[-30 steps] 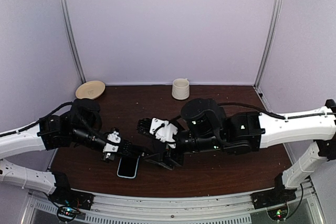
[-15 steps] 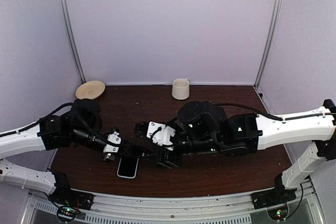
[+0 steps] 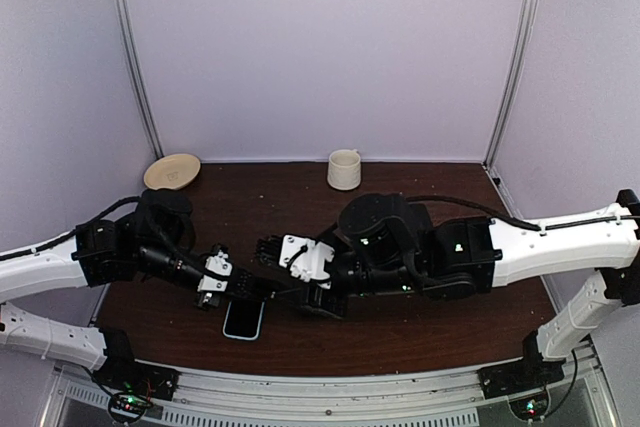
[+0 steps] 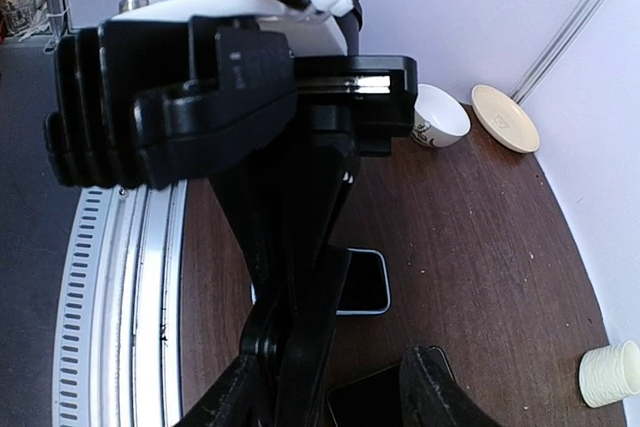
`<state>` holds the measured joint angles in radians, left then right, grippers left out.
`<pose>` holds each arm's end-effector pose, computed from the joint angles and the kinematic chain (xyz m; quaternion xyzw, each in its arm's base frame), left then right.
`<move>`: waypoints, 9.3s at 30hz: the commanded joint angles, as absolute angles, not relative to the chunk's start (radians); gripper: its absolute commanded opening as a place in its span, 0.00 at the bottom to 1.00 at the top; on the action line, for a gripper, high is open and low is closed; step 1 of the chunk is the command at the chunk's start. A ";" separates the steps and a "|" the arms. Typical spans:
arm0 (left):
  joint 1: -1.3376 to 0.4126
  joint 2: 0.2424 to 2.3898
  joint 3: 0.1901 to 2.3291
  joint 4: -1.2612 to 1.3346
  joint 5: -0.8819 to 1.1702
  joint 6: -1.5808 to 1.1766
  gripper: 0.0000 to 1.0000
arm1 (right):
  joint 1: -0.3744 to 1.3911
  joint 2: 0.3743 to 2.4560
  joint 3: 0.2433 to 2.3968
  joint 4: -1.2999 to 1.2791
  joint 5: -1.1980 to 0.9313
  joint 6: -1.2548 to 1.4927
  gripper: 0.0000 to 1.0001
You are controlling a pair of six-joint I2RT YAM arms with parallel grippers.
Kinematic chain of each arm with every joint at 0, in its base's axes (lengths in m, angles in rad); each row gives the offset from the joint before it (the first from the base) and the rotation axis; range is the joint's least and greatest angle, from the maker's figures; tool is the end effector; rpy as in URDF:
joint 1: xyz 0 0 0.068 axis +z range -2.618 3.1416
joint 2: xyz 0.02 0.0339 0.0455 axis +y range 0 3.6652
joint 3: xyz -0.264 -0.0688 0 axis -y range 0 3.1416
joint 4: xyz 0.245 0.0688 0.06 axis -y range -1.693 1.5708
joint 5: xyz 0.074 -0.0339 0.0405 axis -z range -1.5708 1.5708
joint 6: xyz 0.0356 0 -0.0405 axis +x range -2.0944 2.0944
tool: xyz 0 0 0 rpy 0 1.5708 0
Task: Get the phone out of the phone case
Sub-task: Remove the phone case from the phone, then place the phone case at the center of the board, then pass from the left arm to the right
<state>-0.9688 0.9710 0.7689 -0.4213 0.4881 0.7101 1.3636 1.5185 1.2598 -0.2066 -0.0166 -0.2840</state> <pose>0.1044 -0.1814 0.2795 0.7163 0.4947 -0.2703 0.4112 0.0727 0.3488 0.3233 -0.6274 0.5750 0.2759 0.4467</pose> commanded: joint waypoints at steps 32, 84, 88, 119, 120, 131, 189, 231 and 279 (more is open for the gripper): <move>-0.983 0.964 0.791 -0.341 0.511 0.727 0.00 | 1.407 1.651 1.367 -0.324 0.119 -0.237 0.29; -0.991 0.866 0.732 -0.144 0.152 0.744 0.00 | 1.419 1.679 1.373 -0.292 0.255 -0.001 0.00; -0.992 0.865 0.730 -0.138 0.120 0.749 0.00 | 1.419 1.679 1.384 -0.279 0.282 0.044 0.00; -0.990 0.893 0.754 -0.104 -0.151 0.719 0.00 | 1.416 1.502 1.246 -0.186 0.418 0.116 0.00; -0.990 0.895 0.755 -0.103 -0.157 0.718 0.00 | 1.417 1.493 1.240 -0.184 0.422 0.114 0.00; -0.984 0.921 0.757 -0.075 -0.309 0.730 0.00 | 1.398 1.406 1.201 -0.259 0.532 0.105 0.00; -0.945 0.917 0.771 -0.093 -0.259 0.670 0.00 | 0.522 1.017 0.577 -0.294 0.258 0.945 0.56; -0.689 1.232 1.176 -0.305 0.463 -0.342 0.00 | 1.132 1.384 0.995 0.263 0.136 -0.446 0.99; -0.678 1.224 1.126 -0.181 0.615 -0.517 0.00 | 1.173 1.635 1.155 0.364 0.291 -0.454 0.81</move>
<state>-0.6846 1.2537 1.1233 -0.3023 0.5720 -0.5003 1.1698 1.6161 1.1374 0.3202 0.2562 -0.4675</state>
